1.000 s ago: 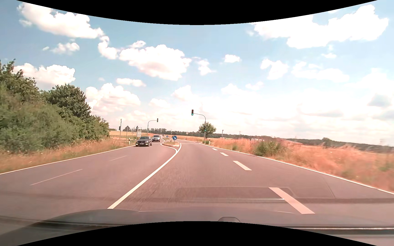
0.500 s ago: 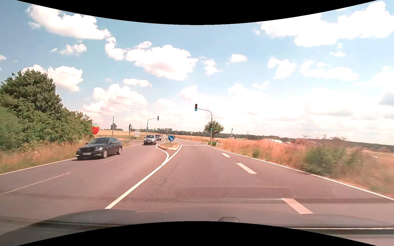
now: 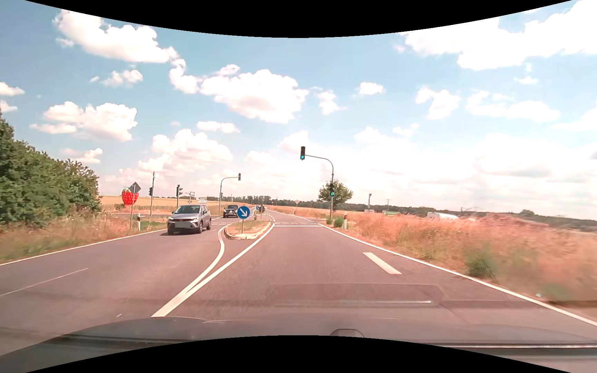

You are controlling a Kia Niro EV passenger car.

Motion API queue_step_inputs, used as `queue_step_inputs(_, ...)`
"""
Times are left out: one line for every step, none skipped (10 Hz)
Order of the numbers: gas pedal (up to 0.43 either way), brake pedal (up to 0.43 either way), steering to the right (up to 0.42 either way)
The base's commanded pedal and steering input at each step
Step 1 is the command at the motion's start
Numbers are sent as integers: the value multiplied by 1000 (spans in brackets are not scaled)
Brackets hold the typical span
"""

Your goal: Follow the waypoints while adhering to traffic rules and regulations

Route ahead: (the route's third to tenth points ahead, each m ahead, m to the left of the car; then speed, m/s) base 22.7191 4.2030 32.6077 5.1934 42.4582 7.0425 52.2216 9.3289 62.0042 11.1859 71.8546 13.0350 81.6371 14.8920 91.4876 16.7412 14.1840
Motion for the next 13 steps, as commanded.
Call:
queue_step_inputs(118,0,-24)
queue_step_inputs(130,0,-24)
queue_step_inputs(138,0,-24)
queue_step_inputs(150,0,-24)
queue_step_inputs(150,0,-24)
queue_step_inputs(157,0,-24)
queue_step_inputs(157,0,-24)
queue_step_inputs(157,0,-25)
queue_step_inputs(157,0,-25)
queue_step_inputs(157,0,-25)
queue_step_inputs(169,0,-25)
queue_step_inputs(169,0,-25)
queue_step_inputs(169,0,-25)
